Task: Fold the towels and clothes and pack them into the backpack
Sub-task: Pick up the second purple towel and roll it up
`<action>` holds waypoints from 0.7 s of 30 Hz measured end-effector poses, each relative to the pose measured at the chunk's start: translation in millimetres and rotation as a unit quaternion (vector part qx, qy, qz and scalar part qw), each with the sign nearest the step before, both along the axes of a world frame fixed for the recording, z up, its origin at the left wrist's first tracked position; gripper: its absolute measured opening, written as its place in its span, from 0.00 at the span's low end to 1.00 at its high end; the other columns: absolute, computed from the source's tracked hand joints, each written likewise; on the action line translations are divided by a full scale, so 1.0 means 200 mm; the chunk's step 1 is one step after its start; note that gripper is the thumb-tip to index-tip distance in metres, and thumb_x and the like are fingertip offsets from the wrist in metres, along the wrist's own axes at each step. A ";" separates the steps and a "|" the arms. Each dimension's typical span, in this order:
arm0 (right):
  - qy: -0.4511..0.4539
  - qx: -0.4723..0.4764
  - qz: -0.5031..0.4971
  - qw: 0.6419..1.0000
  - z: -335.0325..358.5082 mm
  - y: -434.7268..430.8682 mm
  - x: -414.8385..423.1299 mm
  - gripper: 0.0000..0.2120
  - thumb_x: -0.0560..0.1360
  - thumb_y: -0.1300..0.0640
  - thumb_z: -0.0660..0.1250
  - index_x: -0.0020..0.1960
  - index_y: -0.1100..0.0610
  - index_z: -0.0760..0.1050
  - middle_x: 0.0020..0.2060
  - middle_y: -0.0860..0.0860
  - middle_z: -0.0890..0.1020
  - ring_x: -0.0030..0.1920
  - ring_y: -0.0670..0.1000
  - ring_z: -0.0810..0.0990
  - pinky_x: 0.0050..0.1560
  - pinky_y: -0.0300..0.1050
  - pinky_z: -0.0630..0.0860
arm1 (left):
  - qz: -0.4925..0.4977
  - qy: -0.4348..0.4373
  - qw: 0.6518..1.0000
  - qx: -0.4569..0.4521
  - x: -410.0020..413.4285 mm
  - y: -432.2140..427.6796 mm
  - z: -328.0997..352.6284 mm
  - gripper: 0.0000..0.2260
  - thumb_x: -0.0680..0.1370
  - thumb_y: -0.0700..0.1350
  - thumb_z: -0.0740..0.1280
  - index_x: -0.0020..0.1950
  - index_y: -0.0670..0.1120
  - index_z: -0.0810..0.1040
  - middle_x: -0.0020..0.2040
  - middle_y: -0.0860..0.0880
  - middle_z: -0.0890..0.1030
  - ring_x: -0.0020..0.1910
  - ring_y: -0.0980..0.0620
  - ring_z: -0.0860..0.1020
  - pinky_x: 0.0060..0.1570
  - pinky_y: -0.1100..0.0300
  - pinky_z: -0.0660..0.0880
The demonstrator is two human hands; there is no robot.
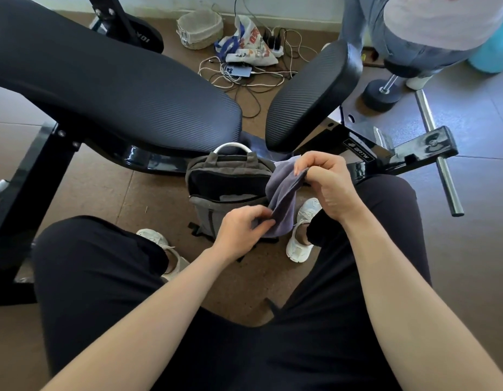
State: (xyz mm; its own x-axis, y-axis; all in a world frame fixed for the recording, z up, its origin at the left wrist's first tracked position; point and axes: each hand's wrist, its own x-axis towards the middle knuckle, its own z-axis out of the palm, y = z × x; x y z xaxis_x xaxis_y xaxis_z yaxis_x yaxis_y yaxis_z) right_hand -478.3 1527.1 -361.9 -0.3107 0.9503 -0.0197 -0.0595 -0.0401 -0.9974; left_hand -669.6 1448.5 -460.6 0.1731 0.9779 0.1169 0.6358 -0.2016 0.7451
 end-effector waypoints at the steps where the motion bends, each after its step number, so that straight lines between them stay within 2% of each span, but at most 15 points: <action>1: -0.007 0.006 -0.010 1.000 -0.01 0.01 0.01 0.10 0.67 0.73 0.58 0.36 0.63 0.76 0.32 0.53 0.78 0.37 0.49 0.76 0.41 0.43 0.73 | -0.017 0.010 1.000 0.001 0.01 -0.01 -0.01 0.07 0.78 0.49 0.73 0.54 0.49 0.86 0.52 0.53 0.85 0.51 0.51 0.81 0.49 0.46 0.79; 4: 0.006 0.002 -0.026 1.000 -0.03 0.01 0.02 0.12 0.67 0.71 0.60 0.34 0.58 0.78 0.34 0.55 0.77 0.40 0.51 0.76 0.44 0.43 0.74 | -0.030 0.055 0.998 0.028 0.03 -0.05 -0.06 0.07 0.77 0.52 0.74 0.52 0.52 0.88 0.68 0.50 0.77 0.66 0.45 0.71 0.59 0.50 0.76; 7: 0.020 0.000 -0.005 1.000 -0.02 -0.01 0.01 0.12 0.69 0.72 0.61 0.36 0.58 0.79 0.35 0.54 0.79 0.40 0.51 0.78 0.43 0.44 0.75 | -0.016 0.080 0.995 0.058 0.06 -0.06 -0.03 0.09 0.78 0.55 0.70 0.54 0.56 0.88 0.75 0.48 0.71 0.68 0.38 0.66 0.60 0.50 0.70; 11: 0.012 -0.002 0.001 1.000 -0.03 -0.02 0.02 0.13 0.70 0.72 0.63 0.39 0.58 0.82 0.37 0.55 0.82 0.40 0.54 0.80 0.43 0.47 0.77 | -0.001 0.107 0.990 0.086 0.11 -0.07 0.02 0.13 0.80 0.55 0.65 0.59 0.53 0.85 0.71 0.45 0.73 0.65 0.37 0.69 0.56 0.51 0.71; 13: 0.005 -0.001 -0.003 1.000 -0.04 -0.03 0.02 0.13 0.71 0.71 0.64 0.40 0.57 0.83 0.38 0.56 0.82 0.41 0.57 0.80 0.45 0.50 0.77 | 0.012 0.127 0.987 0.093 0.12 -0.08 0.03 0.13 0.81 0.54 0.64 0.57 0.49 0.85 0.68 0.44 0.75 0.62 0.40 0.72 0.53 0.52 0.74; 16: 0.021 -0.005 -0.025 0.999 -0.04 -0.03 0.03 0.13 0.70 0.70 0.65 0.40 0.56 0.84 0.37 0.56 0.83 0.42 0.58 0.80 0.47 0.54 0.76 | 0.037 0.114 0.990 0.081 0.13 -0.09 0.03 0.15 0.82 0.53 0.63 0.53 0.46 0.85 0.59 0.47 0.81 0.53 0.46 0.78 0.47 0.52 0.77; 19: 0.049 -0.011 -0.049 0.998 -0.02 -0.03 0.02 0.11 0.70 0.70 0.65 0.40 0.58 0.84 0.37 0.57 0.82 0.42 0.59 0.80 0.47 0.54 0.77 | 0.044 0.098 0.994 0.032 0.09 -0.09 0.02 0.13 0.83 0.52 0.65 0.51 0.46 0.86 0.48 0.50 0.85 0.45 0.49 0.79 0.43 0.50 0.77; 21: 0.082 -0.025 -0.076 0.993 -0.01 -0.02 0.02 0.10 0.70 0.70 0.64 0.39 0.60 0.83 0.35 0.56 0.82 0.39 0.57 0.80 0.44 0.50 0.77 | 0.044 0.083 0.995 -0.019 0.06 -0.09 0.00 0.12 0.83 0.52 0.66 0.54 0.48 0.87 0.48 0.52 0.83 0.46 0.51 0.79 0.44 0.55 0.75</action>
State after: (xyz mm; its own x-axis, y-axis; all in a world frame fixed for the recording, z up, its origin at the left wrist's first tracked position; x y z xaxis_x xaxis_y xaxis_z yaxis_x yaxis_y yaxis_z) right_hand -473.5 1523.2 -362.9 -0.1666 0.9856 -0.0299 -0.2299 -0.0684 -0.9708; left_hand -656.9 1431.1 -460.6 0.1013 0.9933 0.0555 0.7652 -0.1134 0.6337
